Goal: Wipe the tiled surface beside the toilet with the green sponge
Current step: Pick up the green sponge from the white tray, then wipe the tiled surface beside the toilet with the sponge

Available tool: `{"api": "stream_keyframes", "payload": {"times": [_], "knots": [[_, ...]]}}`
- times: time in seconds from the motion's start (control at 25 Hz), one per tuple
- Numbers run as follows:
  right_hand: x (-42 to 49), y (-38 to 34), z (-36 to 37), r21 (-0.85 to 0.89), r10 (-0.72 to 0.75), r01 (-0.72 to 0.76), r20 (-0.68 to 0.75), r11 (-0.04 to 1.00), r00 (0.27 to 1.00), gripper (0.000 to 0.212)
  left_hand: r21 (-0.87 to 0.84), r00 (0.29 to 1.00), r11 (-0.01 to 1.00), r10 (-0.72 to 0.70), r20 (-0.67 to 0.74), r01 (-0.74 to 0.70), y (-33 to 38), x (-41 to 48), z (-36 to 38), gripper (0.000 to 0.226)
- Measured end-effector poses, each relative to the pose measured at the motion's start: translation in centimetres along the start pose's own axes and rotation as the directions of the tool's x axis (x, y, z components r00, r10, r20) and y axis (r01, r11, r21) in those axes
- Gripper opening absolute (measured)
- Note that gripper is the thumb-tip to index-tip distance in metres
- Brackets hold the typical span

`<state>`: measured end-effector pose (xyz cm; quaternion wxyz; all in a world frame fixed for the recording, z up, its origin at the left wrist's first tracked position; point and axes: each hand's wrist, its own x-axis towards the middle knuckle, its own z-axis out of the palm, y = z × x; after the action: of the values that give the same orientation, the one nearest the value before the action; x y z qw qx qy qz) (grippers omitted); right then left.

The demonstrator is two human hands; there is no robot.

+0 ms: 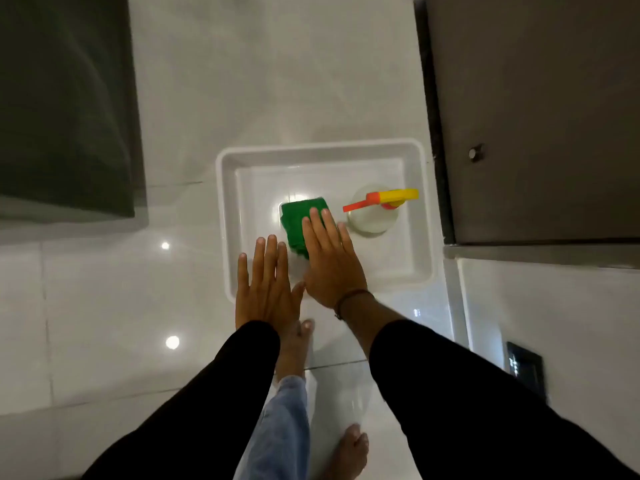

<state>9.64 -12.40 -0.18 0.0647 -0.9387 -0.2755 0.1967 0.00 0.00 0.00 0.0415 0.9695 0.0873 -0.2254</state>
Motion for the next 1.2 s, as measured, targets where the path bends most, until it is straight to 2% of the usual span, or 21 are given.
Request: {"api": "stream_keyframes", "payload": {"times": [0.08, 0.2, 0.36, 0.48, 0.68, 0.84, 0.96, 1.08, 1.2], "knots": [[2.2, 0.5, 0.8, -0.003, -0.040, 0.040, -0.007, 0.999, 0.999, 0.083, -0.011, 0.999, 0.999, -0.033, 0.040, 0.033, -0.7, 0.5, 1.2, 0.089], [4.5, 1.5, 1.4, -0.053, -0.087, 0.089, 0.026, 0.995, 0.996, 0.086, -0.050, 0.999, 0.999, -0.023, -0.049, 0.020, -1.1, 0.7, 2.6, 0.089], [4.7, 1.7, 3.4, -0.058, -0.106, 0.105, -0.023, 0.993, 0.994, 0.060, -0.079, 0.996, 0.997, -0.016, -0.088, 0.009, -0.9, 1.2, 2.8, 0.091], [4.5, 2.0, 2.4, 0.007, -0.111, 0.112, -0.012, 0.994, 0.994, 0.064, -0.060, 0.995, 0.998, -0.019, -0.096, 0.014, -0.4, 1.2, 2.3, 0.091], [-1.3, 2.3, -1.2, 0.100, -0.127, 0.145, -0.169, 0.984, 0.977, 0.050, 0.007, 0.991, 0.997, 0.072, -0.116, -0.071, 2.2, -2.1, 0.2, 0.092], [-12.7, 3.2, -3.2, 0.211, 0.050, -0.004, -0.214, 0.977, 0.975, 0.063, 0.001, 0.982, 0.991, 0.136, -0.134, -0.137, 6.8, -7.8, -0.2, 0.092], [-22.4, 5.3, -0.5, 0.299, 0.195, -0.130, -0.199, 0.946, 0.960, 0.076, -0.016, 0.983, 0.985, 0.167, -0.074, -0.169, 11.2, -11.8, 2.1, 0.092], [-30.6, 6.5, 5.5, 0.397, 0.301, -0.247, -0.078, 0.884, 0.951, 0.099, -0.006, 0.978, 0.978, 0.208, 0.002, -0.208, 14.4, -13.8, 7.1, 0.094], [-34.9, 9.6, 13.0, 0.378, 0.391, -0.385, 0.066, 0.842, 0.918, 0.097, 0.005, 0.960, 0.961, 0.275, 0.053, -0.276, 17.3, -13.8, 14.2, 0.092]]}}
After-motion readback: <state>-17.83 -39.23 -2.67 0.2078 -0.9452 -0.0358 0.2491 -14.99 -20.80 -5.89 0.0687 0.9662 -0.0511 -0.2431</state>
